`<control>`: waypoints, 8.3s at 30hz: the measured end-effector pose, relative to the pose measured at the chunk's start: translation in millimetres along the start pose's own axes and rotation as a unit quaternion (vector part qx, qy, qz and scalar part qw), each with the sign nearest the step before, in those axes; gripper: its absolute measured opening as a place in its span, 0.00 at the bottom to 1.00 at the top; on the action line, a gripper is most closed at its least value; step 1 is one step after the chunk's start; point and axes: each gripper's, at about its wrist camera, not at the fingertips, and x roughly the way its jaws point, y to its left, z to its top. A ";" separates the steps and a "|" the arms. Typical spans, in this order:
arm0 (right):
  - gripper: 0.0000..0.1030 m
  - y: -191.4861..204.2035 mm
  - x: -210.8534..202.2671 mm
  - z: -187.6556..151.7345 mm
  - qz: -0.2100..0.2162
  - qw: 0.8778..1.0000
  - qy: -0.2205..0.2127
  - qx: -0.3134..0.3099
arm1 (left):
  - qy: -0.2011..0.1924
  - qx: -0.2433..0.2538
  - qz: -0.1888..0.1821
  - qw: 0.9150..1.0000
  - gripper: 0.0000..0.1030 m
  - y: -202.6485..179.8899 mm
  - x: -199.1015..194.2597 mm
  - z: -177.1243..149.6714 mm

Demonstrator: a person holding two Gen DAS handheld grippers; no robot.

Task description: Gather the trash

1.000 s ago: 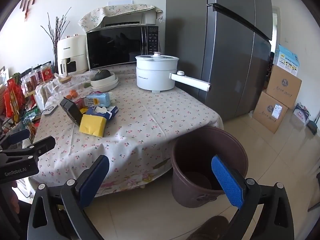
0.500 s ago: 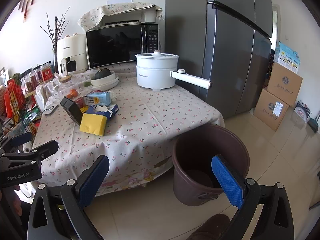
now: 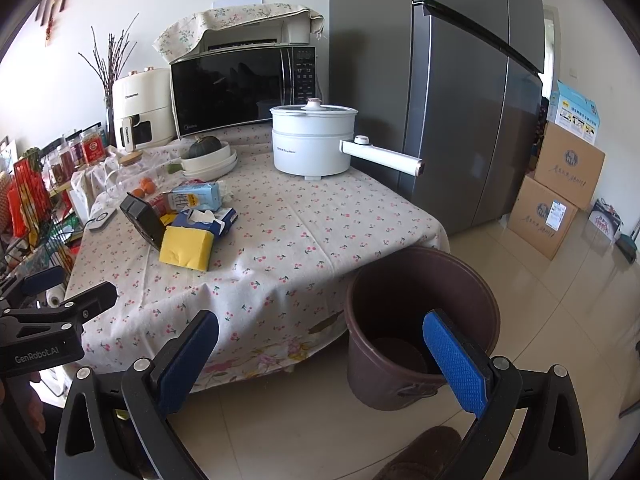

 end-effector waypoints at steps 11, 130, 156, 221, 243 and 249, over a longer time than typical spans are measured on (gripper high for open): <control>1.00 -0.5 0.3 -0.9 0.000 1.000 0.001 0.002 | 0.002 0.000 -0.001 1.000 1.00 0.7 0.6 -0.6; 1.00 162.0 268.3 74.2 0.155 0.950 0.270 0.018 | 0.213 -0.155 0.039 0.964 0.07 216.6 172.9 31.2; 0.40 143.8 248.9 86.7 0.176 0.952 0.243 0.055 | 0.165 -0.179 -0.011 0.970 0.05 214.2 144.1 48.1; 0.40 -240.0 147.3 7.5 -0.038 0.955 0.234 0.181 | 0.162 0.114 -0.164 0.966 0.98 -181.9 209.9 54.4; 0.82 -177.7 169.6 34.3 -0.016 0.958 0.245 0.151 | 0.161 0.085 -0.089 0.979 0.99 -72.7 176.9 67.5; 0.82 -147.7 176.4 46.8 -0.007 0.961 0.243 0.133 | 0.156 0.062 -0.067 0.984 0.99 -31.3 165.5 72.3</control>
